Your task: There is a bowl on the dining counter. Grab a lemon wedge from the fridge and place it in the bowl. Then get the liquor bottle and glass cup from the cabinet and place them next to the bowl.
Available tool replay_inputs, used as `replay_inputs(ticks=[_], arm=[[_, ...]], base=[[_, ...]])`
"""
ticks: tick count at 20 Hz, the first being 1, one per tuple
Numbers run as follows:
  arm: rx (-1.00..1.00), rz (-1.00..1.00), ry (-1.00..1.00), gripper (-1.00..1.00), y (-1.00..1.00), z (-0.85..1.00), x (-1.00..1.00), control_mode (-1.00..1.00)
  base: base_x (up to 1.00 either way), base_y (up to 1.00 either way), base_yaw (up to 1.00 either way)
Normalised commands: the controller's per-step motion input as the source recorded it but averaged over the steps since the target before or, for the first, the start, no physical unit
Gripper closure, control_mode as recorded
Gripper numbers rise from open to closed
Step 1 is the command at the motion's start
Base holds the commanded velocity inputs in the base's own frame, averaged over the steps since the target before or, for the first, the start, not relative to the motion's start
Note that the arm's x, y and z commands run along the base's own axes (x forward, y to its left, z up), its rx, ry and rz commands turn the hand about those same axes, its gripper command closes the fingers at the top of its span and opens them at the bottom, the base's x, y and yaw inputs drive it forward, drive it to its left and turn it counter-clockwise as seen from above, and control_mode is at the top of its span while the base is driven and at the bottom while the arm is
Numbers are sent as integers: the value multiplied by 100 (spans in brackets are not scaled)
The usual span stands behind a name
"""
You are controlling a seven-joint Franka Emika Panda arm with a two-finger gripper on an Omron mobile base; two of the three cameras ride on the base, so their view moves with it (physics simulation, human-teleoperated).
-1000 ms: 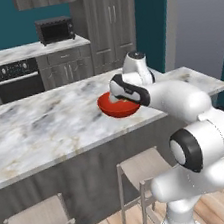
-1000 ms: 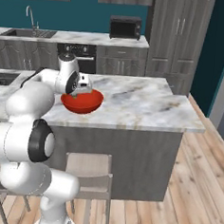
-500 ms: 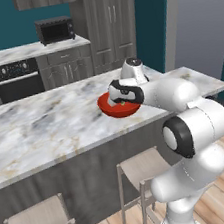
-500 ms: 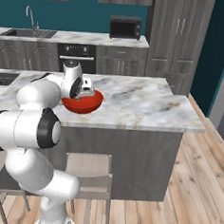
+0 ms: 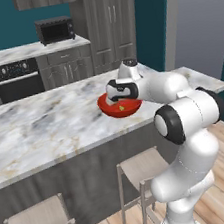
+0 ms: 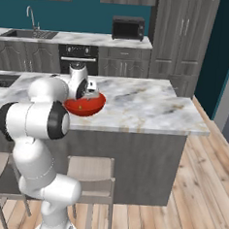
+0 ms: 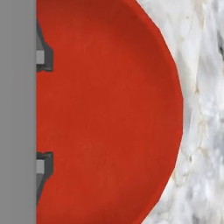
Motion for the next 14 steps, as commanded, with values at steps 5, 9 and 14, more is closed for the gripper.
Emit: replay_inputs(ticks=[5, 9, 14], arm=[[0, 0, -6, -100, 0, 20, 1, -100], [1, 0, -27, -100, 0, 96, -90, -100], [4, 0, -19, -100, 0, 100, -100, -100]], base=[[0, 0, 0], [0, 0, 0], [0, 0, 0]])
